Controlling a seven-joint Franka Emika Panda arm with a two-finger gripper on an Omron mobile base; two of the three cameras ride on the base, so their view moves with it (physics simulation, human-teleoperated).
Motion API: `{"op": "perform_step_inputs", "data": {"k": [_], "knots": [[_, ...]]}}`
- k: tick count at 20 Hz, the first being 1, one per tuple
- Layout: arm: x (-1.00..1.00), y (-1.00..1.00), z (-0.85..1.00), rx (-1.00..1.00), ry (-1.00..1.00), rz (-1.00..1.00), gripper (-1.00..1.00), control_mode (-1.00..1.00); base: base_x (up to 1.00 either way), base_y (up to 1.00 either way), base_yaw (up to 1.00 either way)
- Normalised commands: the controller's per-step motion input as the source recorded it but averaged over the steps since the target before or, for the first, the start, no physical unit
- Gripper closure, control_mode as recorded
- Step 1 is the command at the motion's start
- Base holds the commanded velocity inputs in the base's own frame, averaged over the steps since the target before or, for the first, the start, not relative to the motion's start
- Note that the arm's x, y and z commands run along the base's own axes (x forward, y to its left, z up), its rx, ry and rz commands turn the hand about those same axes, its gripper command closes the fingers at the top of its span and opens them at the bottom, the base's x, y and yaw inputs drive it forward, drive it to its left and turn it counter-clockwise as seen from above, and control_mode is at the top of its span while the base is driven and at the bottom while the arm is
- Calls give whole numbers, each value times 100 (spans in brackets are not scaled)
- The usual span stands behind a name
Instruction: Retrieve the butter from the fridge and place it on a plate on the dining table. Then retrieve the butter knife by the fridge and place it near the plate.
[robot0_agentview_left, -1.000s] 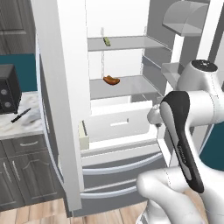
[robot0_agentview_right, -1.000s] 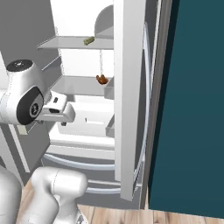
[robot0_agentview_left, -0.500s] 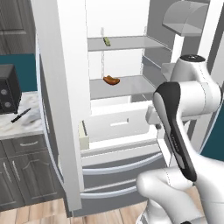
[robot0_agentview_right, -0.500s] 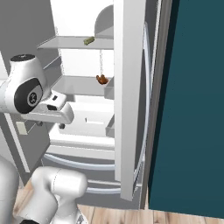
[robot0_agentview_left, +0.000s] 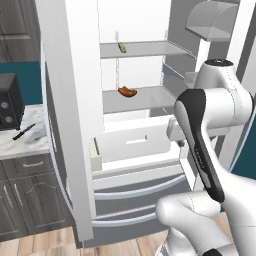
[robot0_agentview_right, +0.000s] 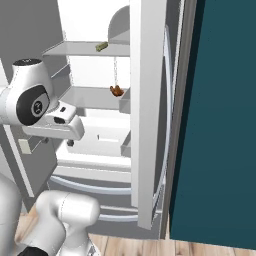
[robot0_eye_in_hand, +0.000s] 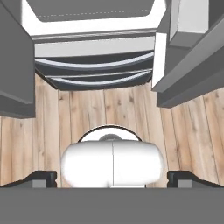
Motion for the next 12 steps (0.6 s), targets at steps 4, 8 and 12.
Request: {"op": "perform_step_inputs", "data": {"k": [4,8,12], "knots": [[0,6,-1,0,0,0,-100,-100,0,0,0],[0,14,-6,0,0,0,-100,100,0,7,0],[0,0,0,0,0,0,-100,100,0,37,0]]}}
